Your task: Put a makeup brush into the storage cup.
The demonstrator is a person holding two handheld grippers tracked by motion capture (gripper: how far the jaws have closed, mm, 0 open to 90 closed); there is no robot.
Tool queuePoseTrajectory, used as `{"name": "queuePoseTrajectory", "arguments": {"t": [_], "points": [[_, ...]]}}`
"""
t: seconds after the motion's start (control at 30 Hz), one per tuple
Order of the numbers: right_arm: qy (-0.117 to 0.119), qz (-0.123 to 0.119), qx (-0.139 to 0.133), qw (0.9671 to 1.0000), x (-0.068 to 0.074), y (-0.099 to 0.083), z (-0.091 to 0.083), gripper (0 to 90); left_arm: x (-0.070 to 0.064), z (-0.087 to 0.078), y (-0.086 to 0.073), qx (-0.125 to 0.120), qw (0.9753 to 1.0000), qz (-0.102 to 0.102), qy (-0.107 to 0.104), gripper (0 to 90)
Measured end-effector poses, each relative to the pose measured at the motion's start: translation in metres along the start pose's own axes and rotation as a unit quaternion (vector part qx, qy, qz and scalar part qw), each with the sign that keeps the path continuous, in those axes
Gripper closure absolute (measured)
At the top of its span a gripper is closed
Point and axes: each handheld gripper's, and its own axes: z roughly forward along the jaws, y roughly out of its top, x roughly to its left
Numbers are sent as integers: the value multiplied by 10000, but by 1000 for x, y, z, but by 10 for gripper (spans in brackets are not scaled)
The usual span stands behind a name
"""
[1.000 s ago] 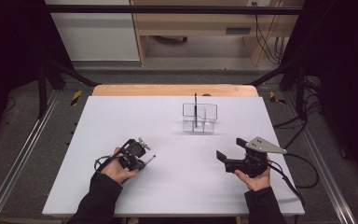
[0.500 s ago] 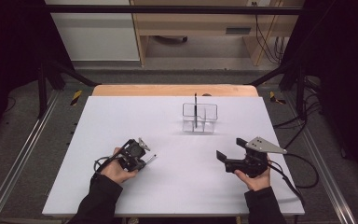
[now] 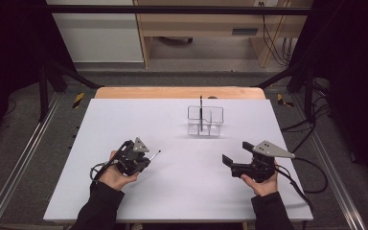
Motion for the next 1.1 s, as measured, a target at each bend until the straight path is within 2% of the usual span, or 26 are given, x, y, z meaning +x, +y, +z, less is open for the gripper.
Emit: {"name": "queuePoseTrajectory", "arguments": {"t": [0.3,0.67,0.9,1.1], "points": [[65,3,-32,10000,3,1,0,82,-6,-12,1,-433,9990,-39,51,833],[146,79,-70,9998,7,3,2,78,-14,-23,2,-1002,9947,-158,163,833],[244,191,-185,9993,11,5,3,77,-17,-23,2,-1187,9925,-208,199,833],[356,187,-231,9989,14,7,5,81,-20,-23,4,-1245,9919,-193,177,833]]}}
